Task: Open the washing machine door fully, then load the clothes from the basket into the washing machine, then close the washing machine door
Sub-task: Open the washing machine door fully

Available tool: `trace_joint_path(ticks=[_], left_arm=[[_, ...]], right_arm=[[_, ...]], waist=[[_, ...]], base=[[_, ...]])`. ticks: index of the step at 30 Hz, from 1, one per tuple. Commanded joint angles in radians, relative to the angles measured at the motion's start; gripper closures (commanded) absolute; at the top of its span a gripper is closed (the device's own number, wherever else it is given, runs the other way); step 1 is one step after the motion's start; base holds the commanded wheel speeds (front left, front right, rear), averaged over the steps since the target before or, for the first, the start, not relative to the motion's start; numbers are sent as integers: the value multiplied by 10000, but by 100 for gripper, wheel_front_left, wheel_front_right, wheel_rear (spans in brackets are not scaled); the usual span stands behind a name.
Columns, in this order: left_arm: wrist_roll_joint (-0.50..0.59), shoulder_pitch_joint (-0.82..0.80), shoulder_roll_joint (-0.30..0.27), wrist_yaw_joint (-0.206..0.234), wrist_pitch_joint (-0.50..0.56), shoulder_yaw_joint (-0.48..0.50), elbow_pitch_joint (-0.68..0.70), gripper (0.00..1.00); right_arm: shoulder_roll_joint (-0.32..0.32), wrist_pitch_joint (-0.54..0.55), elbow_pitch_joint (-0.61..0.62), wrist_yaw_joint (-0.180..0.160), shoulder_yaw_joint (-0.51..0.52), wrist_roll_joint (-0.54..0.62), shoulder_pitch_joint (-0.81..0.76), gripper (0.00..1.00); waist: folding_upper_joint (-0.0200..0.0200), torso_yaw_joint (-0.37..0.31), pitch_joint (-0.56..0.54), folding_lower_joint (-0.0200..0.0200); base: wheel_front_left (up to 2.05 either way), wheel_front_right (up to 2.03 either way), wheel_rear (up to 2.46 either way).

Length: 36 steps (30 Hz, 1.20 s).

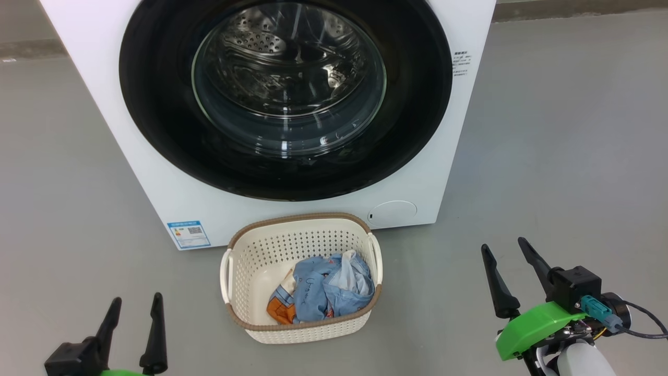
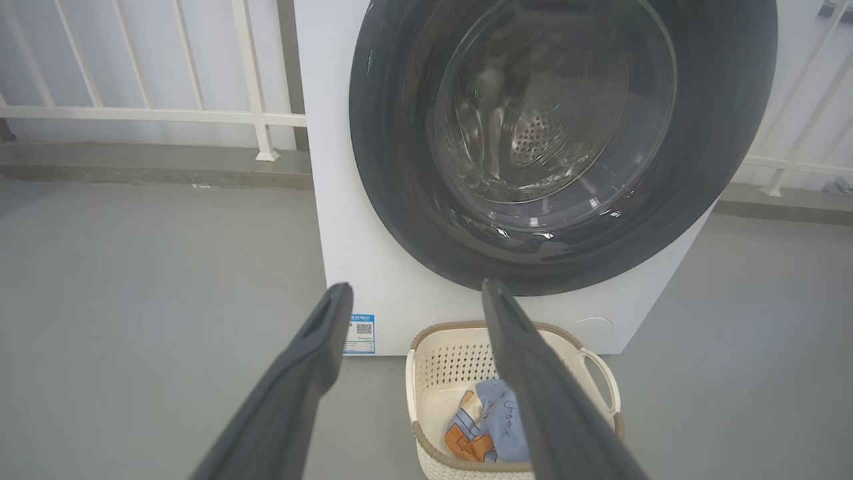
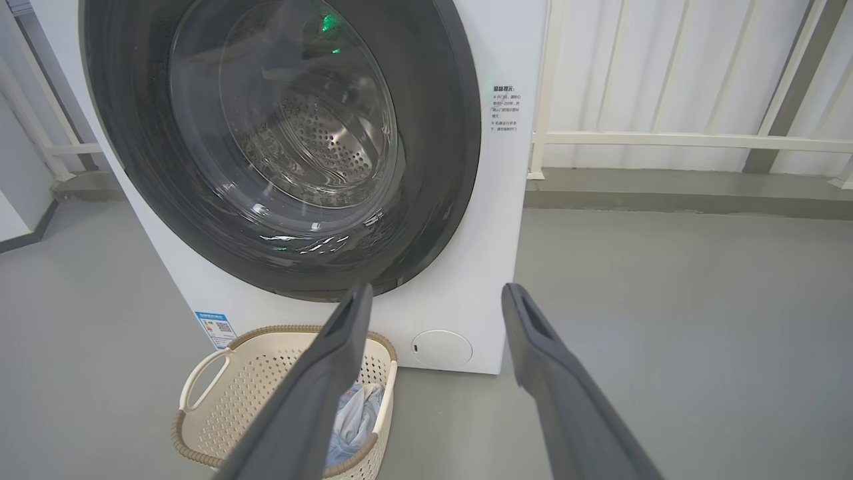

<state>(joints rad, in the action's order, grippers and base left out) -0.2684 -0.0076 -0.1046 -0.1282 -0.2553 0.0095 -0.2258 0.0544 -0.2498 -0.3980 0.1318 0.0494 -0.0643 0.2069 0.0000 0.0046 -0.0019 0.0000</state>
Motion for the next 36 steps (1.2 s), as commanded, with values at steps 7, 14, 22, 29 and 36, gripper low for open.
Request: trace_joint_path(ticks=[7,14,22,29,36], left_arm=[[-52,-423,-185,-25,-65,348,342,0],[-44,-436,-170,-25,-65,390,330,0],[-311,-493,-51,-25,-65,639,626,0],[-45,-462,23,-25,-65,739,759,0],[-1,-378,-32,-25,-65,568,875,0]], right_arm=[[-41,-120,293,-11,-204,-117,292,0],[-41,-120,311,-11,-181,-120,276,0],[-41,-120,335,-11,-141,-148,281,0],[-41,-120,433,-11,-134,-173,293,0],[-41,-120,543,-11,-140,-221,278,0]], waist=[[0,-3,50,0],[0,13,77,0],[0,43,117,0],[0,44,163,0],[0,48,199,0]], base=[[63,63,-125],[113,113,-226],[121,119,-241],[84,84,-168],[29,29,-59]])
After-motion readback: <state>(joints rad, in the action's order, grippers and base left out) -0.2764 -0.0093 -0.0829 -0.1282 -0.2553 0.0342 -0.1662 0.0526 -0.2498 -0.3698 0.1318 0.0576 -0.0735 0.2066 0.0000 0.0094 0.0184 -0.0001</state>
